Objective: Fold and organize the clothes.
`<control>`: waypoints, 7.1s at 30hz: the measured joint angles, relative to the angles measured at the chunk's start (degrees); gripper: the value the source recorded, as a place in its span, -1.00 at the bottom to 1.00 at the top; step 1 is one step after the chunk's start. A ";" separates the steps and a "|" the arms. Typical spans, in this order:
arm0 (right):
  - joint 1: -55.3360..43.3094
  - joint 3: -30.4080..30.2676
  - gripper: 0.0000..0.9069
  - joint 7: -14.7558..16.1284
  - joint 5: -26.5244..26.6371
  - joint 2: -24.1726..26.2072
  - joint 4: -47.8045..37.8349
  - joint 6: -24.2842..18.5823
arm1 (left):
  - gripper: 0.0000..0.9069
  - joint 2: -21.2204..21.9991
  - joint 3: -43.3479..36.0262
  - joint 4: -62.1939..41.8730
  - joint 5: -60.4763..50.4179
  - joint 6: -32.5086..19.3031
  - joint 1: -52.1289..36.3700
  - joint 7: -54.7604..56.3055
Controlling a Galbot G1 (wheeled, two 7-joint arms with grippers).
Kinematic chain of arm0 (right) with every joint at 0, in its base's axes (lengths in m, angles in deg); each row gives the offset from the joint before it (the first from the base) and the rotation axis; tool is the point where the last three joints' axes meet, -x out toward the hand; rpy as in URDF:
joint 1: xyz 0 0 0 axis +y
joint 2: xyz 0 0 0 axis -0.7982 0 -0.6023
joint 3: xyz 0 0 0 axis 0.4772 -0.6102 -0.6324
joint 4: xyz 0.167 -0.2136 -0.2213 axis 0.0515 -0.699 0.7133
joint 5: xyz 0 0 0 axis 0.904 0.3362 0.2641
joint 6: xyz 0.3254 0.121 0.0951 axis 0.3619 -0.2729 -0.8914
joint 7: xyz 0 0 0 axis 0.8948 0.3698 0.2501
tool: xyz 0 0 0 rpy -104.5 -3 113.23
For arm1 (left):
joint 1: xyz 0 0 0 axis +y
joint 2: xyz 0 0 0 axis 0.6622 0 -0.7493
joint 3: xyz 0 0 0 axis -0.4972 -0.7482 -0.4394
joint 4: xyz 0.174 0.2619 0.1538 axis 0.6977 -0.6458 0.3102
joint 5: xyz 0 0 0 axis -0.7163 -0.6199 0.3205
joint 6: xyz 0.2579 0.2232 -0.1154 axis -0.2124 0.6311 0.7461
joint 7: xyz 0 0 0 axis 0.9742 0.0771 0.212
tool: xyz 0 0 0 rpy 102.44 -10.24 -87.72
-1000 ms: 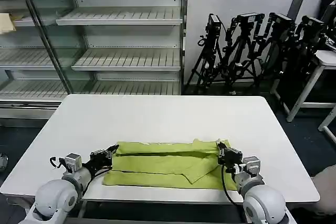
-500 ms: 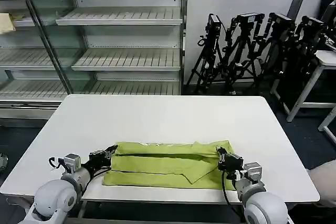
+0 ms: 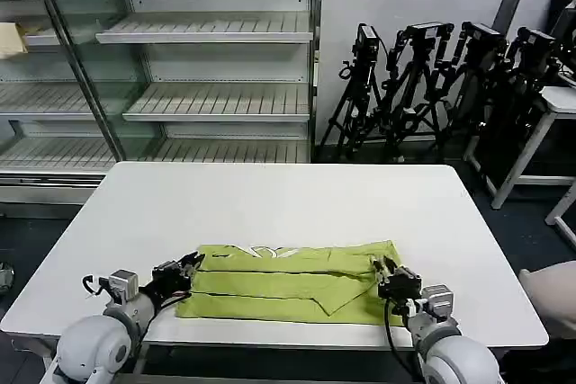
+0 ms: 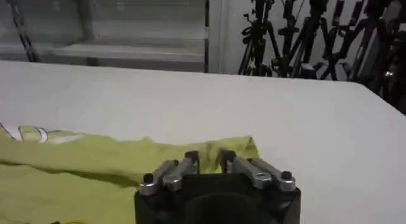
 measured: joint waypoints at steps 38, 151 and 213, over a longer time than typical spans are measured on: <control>4.62 4.28 1.00 1.30 -2.16 -0.79 0.44 -2.97 | -0.96 8.40 -9.15 4.65 8.57 -0.25 2.38 27.07; 1.92 9.29 1.00 1.65 -4.08 -0.89 2.17 -3.02 | 1.00 11.67 -28.82 4.05 5.83 0.04 -14.29 24.97; 0.95 7.43 1.00 2.08 -4.69 -1.67 1.78 -3.62 | -0.96 9.29 -12.47 0.36 6.81 -0.08 -3.18 23.70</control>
